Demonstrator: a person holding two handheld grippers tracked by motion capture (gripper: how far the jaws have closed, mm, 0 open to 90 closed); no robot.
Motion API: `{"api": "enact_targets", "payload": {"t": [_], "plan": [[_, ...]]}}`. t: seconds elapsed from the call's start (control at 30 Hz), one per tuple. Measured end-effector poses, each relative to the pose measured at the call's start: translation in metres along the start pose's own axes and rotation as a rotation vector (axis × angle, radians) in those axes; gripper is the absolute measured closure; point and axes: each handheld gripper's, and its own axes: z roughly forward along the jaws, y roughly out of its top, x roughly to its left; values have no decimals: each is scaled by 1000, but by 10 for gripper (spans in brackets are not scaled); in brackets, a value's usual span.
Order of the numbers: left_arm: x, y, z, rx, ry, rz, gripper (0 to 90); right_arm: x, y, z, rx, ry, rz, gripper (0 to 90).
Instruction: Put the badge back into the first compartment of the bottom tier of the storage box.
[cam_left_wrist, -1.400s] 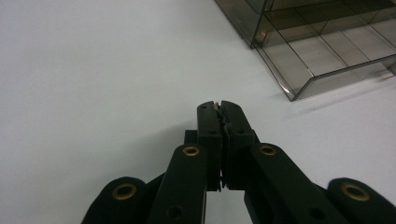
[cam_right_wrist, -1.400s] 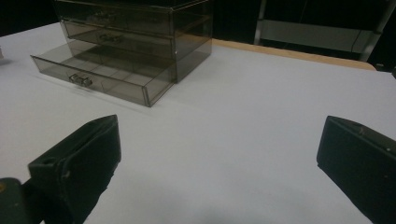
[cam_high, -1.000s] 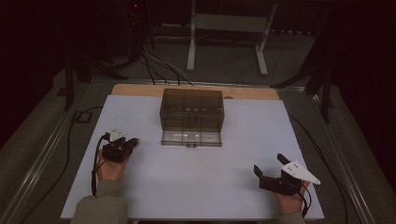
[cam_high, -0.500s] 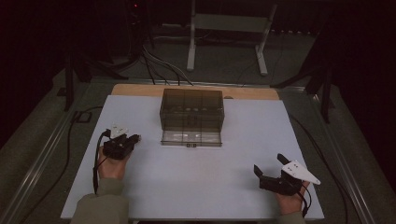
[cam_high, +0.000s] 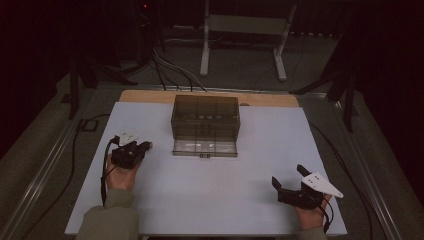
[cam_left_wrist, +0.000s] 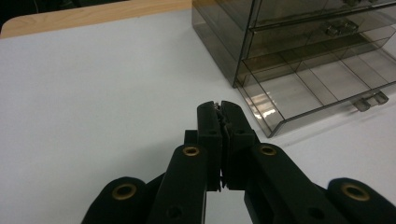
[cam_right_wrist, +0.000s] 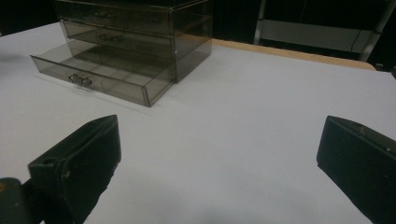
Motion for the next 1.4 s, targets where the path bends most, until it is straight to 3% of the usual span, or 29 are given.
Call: {"api": "enact_targets", "payload": {"t": [1.4], "plan": [[-16, 24, 7, -29, -14, 37, 892, 0, 0, 0, 0, 1, -1, 0]]}}
